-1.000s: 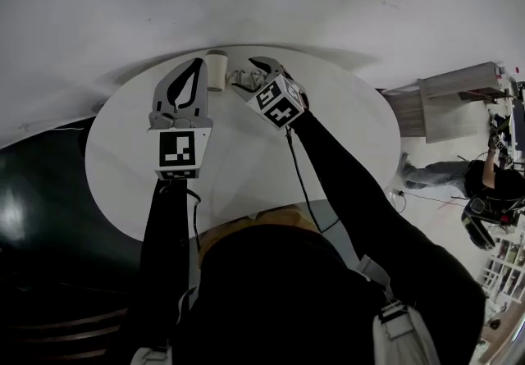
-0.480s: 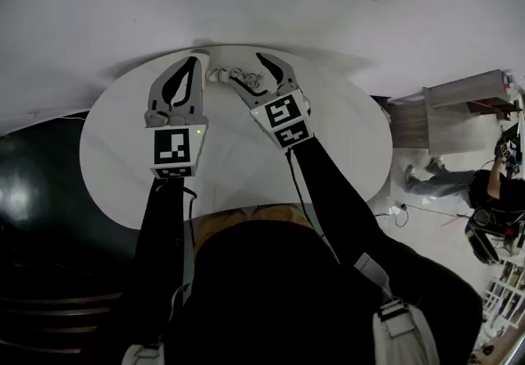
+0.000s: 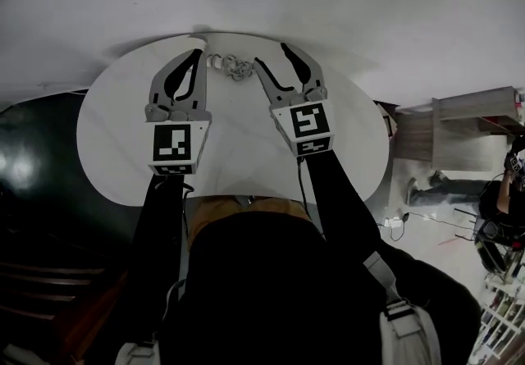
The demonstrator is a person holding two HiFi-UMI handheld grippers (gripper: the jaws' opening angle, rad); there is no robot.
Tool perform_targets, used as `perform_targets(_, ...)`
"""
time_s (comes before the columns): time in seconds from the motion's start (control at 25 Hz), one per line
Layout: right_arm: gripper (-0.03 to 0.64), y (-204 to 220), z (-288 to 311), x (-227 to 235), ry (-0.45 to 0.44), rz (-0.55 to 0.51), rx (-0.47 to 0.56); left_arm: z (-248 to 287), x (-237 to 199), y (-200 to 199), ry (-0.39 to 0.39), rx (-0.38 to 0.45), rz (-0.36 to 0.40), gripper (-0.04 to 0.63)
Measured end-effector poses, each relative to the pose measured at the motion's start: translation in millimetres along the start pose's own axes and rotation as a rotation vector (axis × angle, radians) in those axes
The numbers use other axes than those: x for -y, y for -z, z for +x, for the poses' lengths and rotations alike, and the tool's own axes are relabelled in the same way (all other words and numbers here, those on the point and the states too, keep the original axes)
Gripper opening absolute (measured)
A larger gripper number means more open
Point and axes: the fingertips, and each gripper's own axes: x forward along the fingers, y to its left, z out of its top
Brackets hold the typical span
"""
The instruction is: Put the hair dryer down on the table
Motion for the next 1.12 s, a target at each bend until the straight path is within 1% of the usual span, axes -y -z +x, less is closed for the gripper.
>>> perform_targets(0.08, 0.219, -4.0, -6.5, 4.8, 0.011, 0.009, 0.025, -2.8, 4.5, -1.6, 0.000, -0.007, 0.019, 0.017)
perform_targets(0.16, 0.196, -7.0, -12.7, 6.9, 0.023, 0.005, 0.044, -6.4, 7.9, -5.7, 0.003, -0.005, 0.015, 0.017)
perform_targets(0.36, 0.141, -9.9, -23.4, 9.3, 0.055, -0.008, 0.059, -11.9, 10.9, -1.0, -0.008, -0.002, 0.031, 0.017)
perform_targets(0.44, 0.087, -12.2, -25.6, 9.2, 0.069, -0.023, 0.067, -13.5, 11.4, 3.5, -0.011, -0.007, 0.047, 0.017)
perform_targets(0.52, 0.063, -12.7, -27.8, 8.5, 0.075, -0.033, 0.068, -15.0, 12.4, 4.4, -0.014, -0.001, 0.048, 0.017)
perform_targets(0.64, 0.030, -8.8, -30.9, 8.7, 0.070, -0.002, 0.065, -17.1, 12.9, 3.3, -0.011, 0.003, 0.053, 0.017)
perform_targets(0.76, 0.026, -7.2, -33.1, 6.7, 0.061, 0.023, 0.060, -21.1, 11.2, -0.3, -0.017, 0.013, 0.046, 0.017)
perform_targets(1.12, 0.026, -18.6, -41.4, 5.9, 0.054, 0.020, 0.090, -25.7, 13.5, -6.5, -0.016, 0.030, 0.073, 0.017)
